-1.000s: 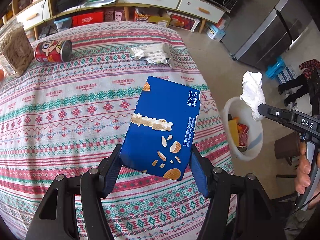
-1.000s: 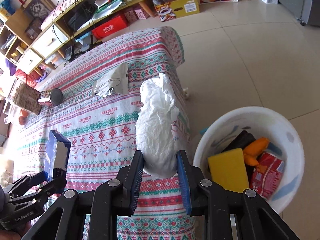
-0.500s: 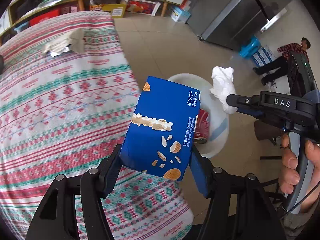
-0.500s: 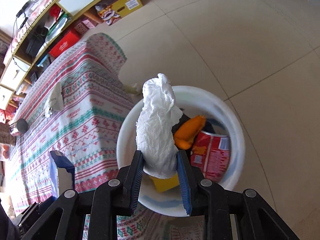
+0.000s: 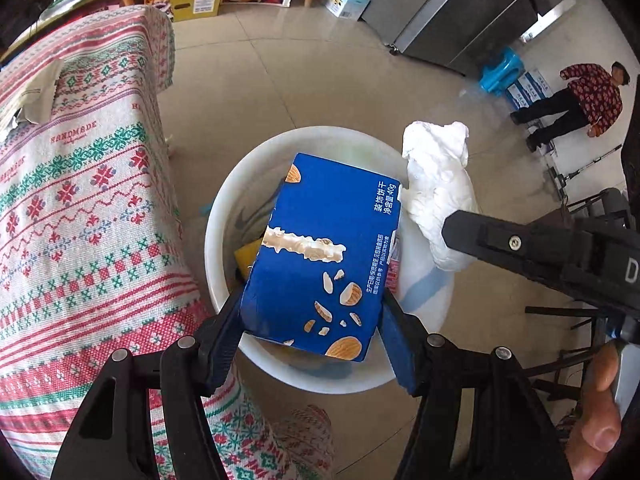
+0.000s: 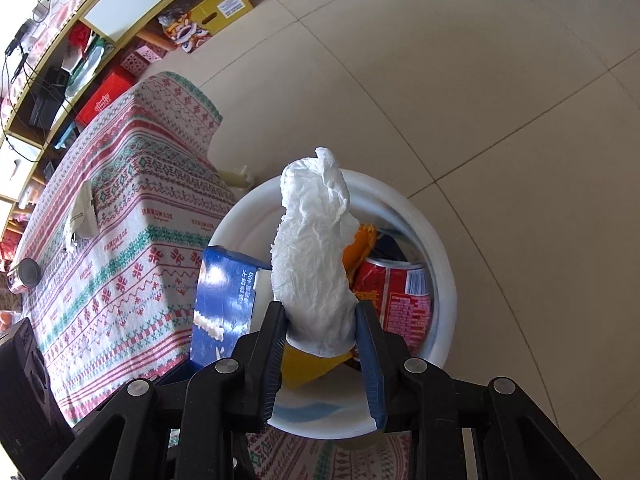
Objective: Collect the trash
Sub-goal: 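Carry the box and tissue over the bin and release both, then grasp the red cartoon can with the left tool while the right tool grasps the foil packet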
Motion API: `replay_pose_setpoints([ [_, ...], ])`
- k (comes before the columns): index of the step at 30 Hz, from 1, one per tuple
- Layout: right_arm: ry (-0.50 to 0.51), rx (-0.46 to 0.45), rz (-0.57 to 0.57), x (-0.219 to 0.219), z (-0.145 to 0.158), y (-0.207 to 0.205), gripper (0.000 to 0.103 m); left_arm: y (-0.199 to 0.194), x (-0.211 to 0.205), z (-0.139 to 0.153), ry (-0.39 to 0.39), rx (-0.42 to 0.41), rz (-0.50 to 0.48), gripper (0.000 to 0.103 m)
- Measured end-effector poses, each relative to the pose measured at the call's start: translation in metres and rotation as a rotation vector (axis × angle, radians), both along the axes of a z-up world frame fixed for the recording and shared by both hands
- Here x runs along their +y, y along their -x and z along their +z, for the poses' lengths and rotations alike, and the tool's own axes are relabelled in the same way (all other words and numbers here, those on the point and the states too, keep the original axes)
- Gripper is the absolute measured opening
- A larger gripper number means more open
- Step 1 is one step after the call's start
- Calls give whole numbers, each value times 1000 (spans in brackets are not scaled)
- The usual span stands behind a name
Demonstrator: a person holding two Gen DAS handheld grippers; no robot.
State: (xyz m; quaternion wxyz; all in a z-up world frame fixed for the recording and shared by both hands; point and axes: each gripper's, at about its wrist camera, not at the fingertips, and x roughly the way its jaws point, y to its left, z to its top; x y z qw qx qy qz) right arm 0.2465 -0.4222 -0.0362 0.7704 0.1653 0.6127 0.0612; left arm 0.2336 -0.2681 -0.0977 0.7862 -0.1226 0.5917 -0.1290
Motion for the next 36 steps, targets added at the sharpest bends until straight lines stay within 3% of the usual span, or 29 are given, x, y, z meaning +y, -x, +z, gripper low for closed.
replay_pose_setpoints([
  [2, 8, 20, 9, 2, -4, -1, 34, -4, 0, -4, 21, -13, 16, 68],
  [6, 43, 37, -13, -4, -8, -1, 44, -8, -1, -8, 39, -12, 11, 73],
  [14, 61, 13, -14, 0, -1, -2, 44, 8, 25, 6, 52, -21, 18, 75],
  [18, 75, -3, 6, 9, 3, -3, 44, 18, 54, 18, 57, -32, 49, 75],
  [23, 109, -20, 59, 32, 4, -7, 50, 30, 118, 29, -16, -53, 137, 75],
  [29, 154, -39, 141, 69, 5, -13, 57, 41, 230, 32, -33, -34, 335, 75],
  [36, 186, -109, 311, 137, 10, -14, 59, 51, 386, 42, 125, -24, 818, 77],
])
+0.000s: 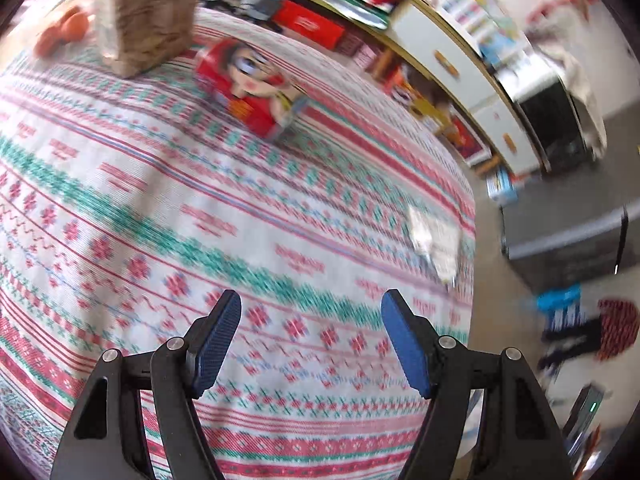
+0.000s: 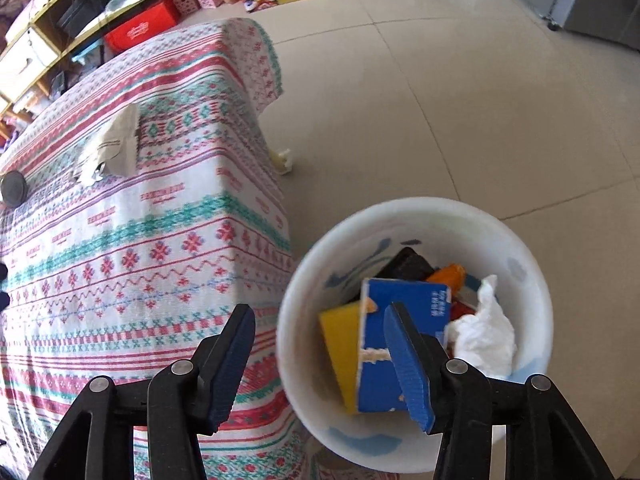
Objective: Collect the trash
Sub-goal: 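Grasp the red cartoon can with the left tool while the right tool grasps the foil packet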
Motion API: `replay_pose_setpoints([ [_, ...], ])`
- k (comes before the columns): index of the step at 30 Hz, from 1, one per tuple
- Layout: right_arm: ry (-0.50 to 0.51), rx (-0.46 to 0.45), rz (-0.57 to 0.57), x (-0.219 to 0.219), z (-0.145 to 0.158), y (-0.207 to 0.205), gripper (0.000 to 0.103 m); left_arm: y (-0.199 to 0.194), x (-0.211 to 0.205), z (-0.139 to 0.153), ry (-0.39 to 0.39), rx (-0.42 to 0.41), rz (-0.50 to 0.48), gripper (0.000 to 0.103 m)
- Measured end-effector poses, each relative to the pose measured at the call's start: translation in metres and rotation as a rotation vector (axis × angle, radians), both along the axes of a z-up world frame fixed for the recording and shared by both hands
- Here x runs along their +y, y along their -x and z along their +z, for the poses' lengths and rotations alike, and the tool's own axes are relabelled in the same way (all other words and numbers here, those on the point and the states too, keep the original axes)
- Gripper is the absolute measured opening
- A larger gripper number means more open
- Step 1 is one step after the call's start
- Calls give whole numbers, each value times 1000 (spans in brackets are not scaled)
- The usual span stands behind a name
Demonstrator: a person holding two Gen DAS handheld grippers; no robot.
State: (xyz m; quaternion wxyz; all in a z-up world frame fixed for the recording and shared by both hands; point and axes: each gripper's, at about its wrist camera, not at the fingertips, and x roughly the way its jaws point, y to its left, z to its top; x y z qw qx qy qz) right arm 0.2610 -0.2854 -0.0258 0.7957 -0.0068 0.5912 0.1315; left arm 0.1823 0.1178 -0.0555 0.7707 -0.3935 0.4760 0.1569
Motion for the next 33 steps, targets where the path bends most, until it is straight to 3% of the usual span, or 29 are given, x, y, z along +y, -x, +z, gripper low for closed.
replay_pose_setpoints([
  [3, 15, -39, 92, 36, 1, 0, 63, -6, 42, 0, 28, 6, 136, 78],
  [8, -3, -79, 186, 91, -6, -13, 64, -31, 71, 1, 39, 0, 217, 78],
  [13, -159, -14, 119, 116, -16, -44, 65, -62, 86, -13, 73, 39, 273, 78],
  [15, -214, 2, 87, 122, -19, -57, 65, -70, 89, -18, 82, 58, 278, 78],
  [22, -202, -16, 81, 146, -30, -87, 65, -100, 103, -29, 79, 48, 301, 79],
  [28, -263, -1, 60, 156, -38, -106, 65, -120, 109, -42, 61, 70, 295, 78],
  [29, -266, 2, 67, 159, -39, -106, 65, -120, 108, -41, 42, 63, 282, 77],
  [32, -225, 8, 113, 172, -46, -104, 63, -125, 104, -41, -5, 62, 230, 58],
  [33, -205, 9, 126, 176, -48, -102, 58, -126, 103, -41, -12, 64, 219, 56],
])
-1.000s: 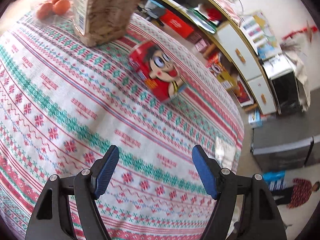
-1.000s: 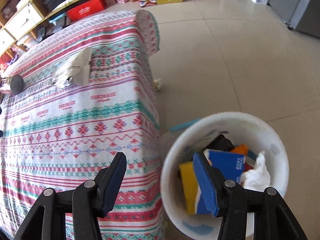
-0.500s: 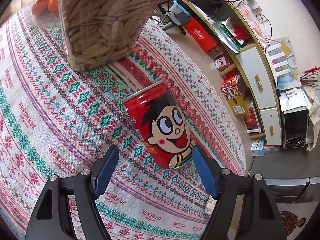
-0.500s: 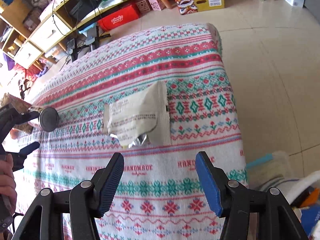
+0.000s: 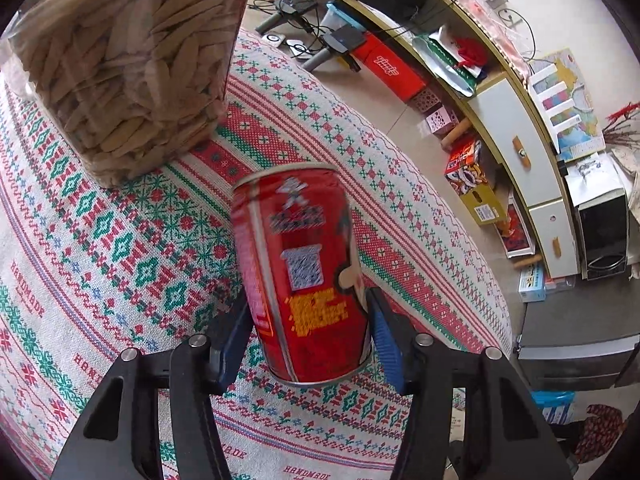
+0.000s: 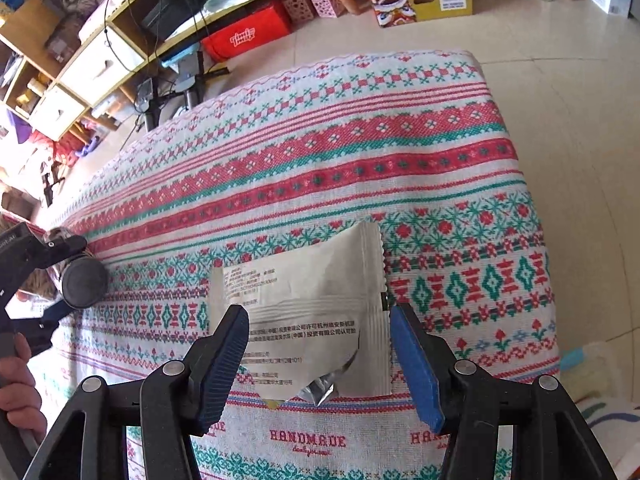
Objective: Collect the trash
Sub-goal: 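Grasp the red cartoon can with the left tool while the right tool grasps the foil packet, then carry the can and foil packet over the bin and release both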
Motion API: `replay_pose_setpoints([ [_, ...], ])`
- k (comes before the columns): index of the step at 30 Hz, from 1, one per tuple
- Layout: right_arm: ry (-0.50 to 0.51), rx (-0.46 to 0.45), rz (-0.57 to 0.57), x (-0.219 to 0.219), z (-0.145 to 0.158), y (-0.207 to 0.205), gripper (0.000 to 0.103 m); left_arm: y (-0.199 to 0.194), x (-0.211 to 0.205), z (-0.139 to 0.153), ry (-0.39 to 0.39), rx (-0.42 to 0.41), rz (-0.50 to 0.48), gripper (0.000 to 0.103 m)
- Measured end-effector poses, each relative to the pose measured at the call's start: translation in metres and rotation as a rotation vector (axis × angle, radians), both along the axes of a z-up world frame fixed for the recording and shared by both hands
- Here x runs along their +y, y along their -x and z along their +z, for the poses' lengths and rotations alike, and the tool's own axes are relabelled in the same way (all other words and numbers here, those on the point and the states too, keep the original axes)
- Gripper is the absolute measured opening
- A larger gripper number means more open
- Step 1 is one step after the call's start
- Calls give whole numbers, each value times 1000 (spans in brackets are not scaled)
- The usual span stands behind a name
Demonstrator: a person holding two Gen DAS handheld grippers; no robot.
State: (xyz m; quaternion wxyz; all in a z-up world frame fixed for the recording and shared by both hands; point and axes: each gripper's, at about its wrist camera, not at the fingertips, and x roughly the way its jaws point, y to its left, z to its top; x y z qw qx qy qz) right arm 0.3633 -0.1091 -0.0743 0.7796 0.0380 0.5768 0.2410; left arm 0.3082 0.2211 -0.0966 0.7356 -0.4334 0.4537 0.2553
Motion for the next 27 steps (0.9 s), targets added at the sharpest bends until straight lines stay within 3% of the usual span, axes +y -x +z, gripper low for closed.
replay_pose_setpoints([
  [2, 29, -25, 12, 4, 1, 3, 55, 2, -1, 0, -10, -5, -19, 56],
  [6, -20, 17, 23, 1, 2, 5, 30, 16, -6, 2, -35, -1, -53, 56],
  [9, -29, 29, 39, 3, 5, 11, 25, 31, -13, 4, -45, 6, -91, 56],
  [27, -33, -1, 76, -12, 42, 49, 19, 145, -72, 31, -66, -45, -276, 55],
])
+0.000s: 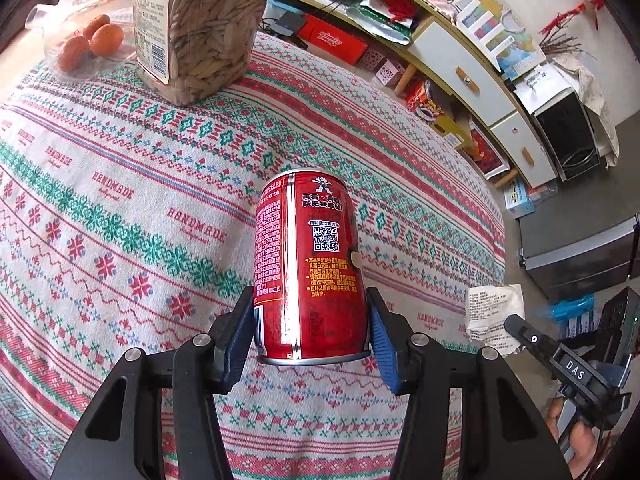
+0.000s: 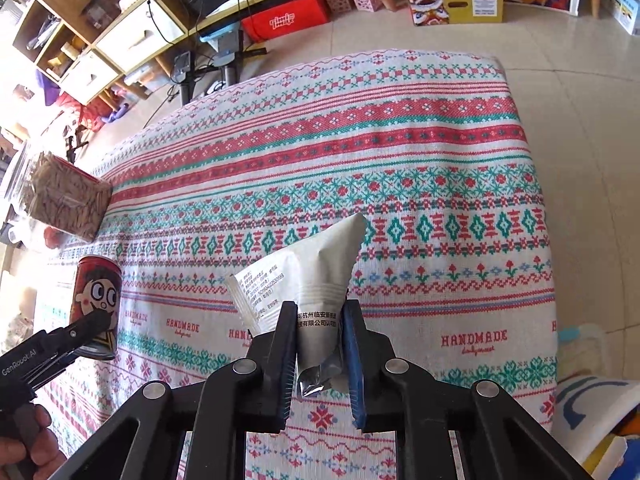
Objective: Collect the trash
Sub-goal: 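Carry the can and foil packet over the bin and release both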
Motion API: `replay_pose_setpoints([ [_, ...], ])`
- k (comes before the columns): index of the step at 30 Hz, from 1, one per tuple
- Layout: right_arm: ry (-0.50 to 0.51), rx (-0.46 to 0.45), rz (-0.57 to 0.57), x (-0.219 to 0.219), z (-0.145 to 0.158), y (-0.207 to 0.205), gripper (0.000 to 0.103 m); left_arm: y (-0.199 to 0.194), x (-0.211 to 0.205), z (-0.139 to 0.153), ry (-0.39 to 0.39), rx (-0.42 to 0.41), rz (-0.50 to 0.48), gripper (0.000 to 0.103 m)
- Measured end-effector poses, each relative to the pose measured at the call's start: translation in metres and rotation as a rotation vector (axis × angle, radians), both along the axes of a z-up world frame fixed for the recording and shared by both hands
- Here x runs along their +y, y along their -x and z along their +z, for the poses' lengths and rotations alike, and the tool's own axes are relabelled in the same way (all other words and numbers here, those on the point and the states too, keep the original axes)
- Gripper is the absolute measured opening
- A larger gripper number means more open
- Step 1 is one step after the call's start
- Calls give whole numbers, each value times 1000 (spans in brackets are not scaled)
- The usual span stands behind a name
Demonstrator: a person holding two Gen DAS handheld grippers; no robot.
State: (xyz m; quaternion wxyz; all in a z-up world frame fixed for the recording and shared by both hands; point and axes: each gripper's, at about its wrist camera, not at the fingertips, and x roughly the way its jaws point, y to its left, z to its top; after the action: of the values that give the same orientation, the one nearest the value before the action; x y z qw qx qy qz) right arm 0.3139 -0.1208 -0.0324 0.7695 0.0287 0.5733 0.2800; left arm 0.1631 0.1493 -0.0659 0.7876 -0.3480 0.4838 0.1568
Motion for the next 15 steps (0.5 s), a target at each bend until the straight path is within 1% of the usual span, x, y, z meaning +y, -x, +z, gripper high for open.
replay_pose_setpoints([
  [3, -8, -3, -4, -4, 5, 10, 18, 15, -20, 5, 18, -17, -43, 55],
  [6, -8, -18, 13, -3, 13, 23, 18, 30, -39, 9, 52, -35, -80, 55],
  [8, -6, -31, 27, -4, 18, 34, 18, 39, -50, 15, 45, -54, -102, 55],
  [11, 27, -38, 47, -7, 18, 50, 18, 51, -62, 21, 40, -70, -125, 55],
  [15, 57, -28, 47, -17, 15, 60, 18, 56, -81, 20, 41, -58, -165, 55],
])
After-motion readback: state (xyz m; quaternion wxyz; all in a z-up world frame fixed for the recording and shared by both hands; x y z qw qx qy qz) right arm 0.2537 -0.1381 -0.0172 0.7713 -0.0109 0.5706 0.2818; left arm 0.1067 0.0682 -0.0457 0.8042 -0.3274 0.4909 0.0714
